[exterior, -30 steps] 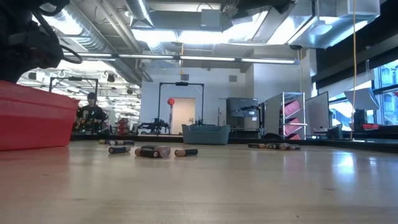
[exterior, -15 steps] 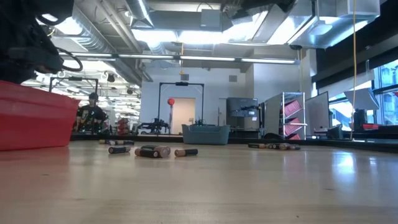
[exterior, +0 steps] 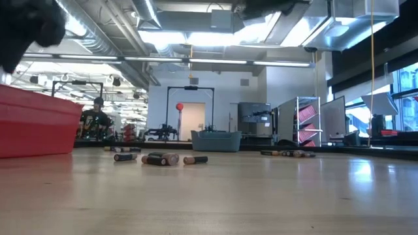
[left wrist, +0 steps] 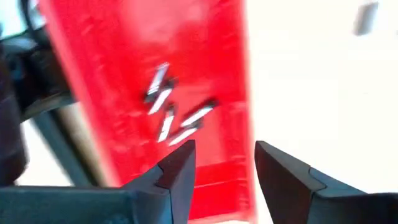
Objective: Sort batteries
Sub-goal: Put the small brown battery into the right red bin
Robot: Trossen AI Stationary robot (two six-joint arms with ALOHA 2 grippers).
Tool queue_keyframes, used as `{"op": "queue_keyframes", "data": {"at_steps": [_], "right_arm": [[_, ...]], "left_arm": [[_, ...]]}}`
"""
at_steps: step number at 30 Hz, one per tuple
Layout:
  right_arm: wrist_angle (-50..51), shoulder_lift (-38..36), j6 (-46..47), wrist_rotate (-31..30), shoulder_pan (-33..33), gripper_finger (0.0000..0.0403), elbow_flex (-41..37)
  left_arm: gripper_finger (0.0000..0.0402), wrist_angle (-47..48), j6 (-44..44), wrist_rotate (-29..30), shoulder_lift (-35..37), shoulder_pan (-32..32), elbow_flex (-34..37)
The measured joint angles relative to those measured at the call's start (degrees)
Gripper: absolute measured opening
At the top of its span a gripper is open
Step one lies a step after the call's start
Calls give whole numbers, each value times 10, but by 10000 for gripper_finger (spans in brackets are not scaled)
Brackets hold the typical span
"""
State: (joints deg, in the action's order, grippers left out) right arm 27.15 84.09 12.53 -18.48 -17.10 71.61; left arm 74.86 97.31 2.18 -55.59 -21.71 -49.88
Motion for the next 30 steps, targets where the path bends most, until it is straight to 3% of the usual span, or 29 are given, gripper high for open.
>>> {"op": "queue_keyframes", "data": {"at_steps": [8,12,16,21,30], "right_arm": [[-71,90,-127,280,123,156,0],[-96,158,-176,363,151,170,0],[-120,213,-193,385,162,207,0],[-129,265,-209,360,164,245,0],[-178,329,-281,330,155,214,0]], "left_arm": [[132,-143,-39,232,12,0,-35],[129,-203,-70,308,-2,1,-35],[129,-220,-80,324,-14,1,-35],[129,-217,-119,324,-23,1,-33],[129,-215,-165,325,-25,2,-30]]}}
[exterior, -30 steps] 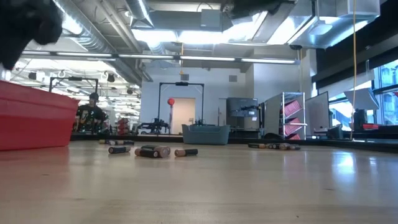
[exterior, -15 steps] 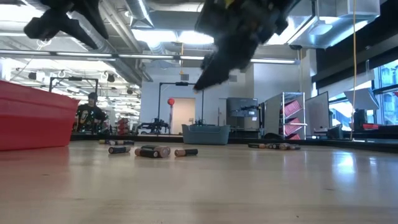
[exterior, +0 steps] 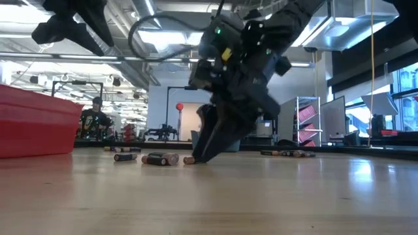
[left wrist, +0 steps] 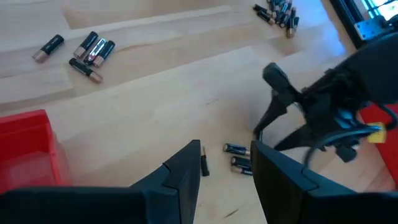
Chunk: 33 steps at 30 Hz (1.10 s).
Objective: Sort batteries
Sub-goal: Put the small brown battery into the right red bin
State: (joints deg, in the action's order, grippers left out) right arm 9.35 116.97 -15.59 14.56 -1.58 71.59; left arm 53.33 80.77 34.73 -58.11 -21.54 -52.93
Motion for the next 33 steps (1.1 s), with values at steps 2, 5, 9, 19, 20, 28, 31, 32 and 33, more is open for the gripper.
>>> {"op": "queue_keyframes", "data": {"at_steps": [2,5,9,19,20,28,31,32,33], "right_arm": [[-10,11,0,4,1,199,0],[-8,22,0,1,2,168,3],[4,37,16,-5,2,105,4],[34,7,264,-41,0,29,2],[46,-3,292,-41,-1,27,1],[182,-180,402,-112,-33,14,-1],[234,-258,468,-131,-56,13,-2],[249,-288,498,-132,-67,13,-1],[270,-313,531,-135,-80,13,0]], "left_arm": [[129,0,0,-1,0,-5,0],[129,0,-3,-7,0,-11,0],[129,0,-23,-14,0,-18,0],[129,1,-61,-17,0,-25,0],[129,2,-64,-18,0,-25,0],[129,1,-94,-17,1,-16,0],[129,1,-125,-15,1,-8,0],[129,1,-132,-14,1,-4,0],[129,0,-136,-12,1,0,0]]}}
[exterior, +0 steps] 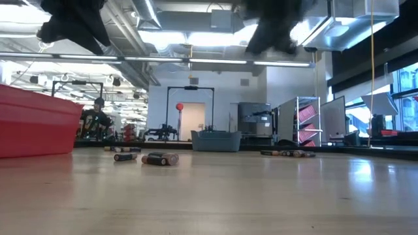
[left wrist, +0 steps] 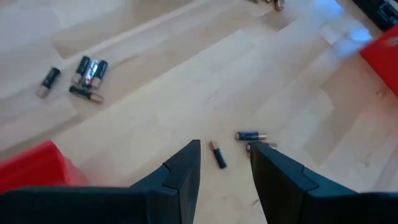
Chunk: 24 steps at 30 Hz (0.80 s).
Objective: Sort batteries
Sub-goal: Put the small brown battery into the right red bin
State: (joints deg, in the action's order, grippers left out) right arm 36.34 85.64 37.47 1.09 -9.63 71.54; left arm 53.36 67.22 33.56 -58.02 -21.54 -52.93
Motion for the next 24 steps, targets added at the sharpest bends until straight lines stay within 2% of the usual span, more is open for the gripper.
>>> {"op": "queue_keyframes", "data": {"at_steps": [7,13,17,21,24], "right_arm": [[126,-114,255,-8,-163,13,0],[241,-114,512,1,-335,13,0],[268,-95,652,14,-427,13,-22],[263,-81,745,38,-484,13,-79],[234,-80,738,45,-489,13,-125]], "left_arm": [[129,0,-38,35,0,28,0],[129,0,-53,41,0,55,0],[129,0,-74,41,0,69,0],[129,-1,-75,41,0,78,0],[129,-3,-74,41,0,80,0]]}}
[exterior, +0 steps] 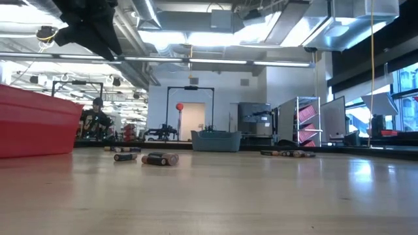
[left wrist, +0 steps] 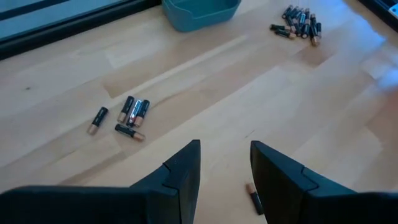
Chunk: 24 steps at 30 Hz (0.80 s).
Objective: Sort batteries
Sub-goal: Put the small brown battery into the right red bin
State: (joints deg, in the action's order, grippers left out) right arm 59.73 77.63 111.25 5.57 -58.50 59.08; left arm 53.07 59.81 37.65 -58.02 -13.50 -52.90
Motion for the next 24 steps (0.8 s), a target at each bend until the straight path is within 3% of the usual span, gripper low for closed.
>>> {"op": "queue_keyframes", "data": {"at_steps": [4,13,20,24], "right_arm": [[-23,0,-115,2,28,16,-43],[-62,7,-492,16,80,18,-115],[-96,7,-587,19,79,21,-159],[-120,7,-595,3,79,29,-164]], "left_arm": [[129,-1,0,-1,0,0,0],[129,-2,31,-6,0,0,0],[129,-1,24,-6,0,0,0],[129,-1,28,-6,0,0,0]]}}
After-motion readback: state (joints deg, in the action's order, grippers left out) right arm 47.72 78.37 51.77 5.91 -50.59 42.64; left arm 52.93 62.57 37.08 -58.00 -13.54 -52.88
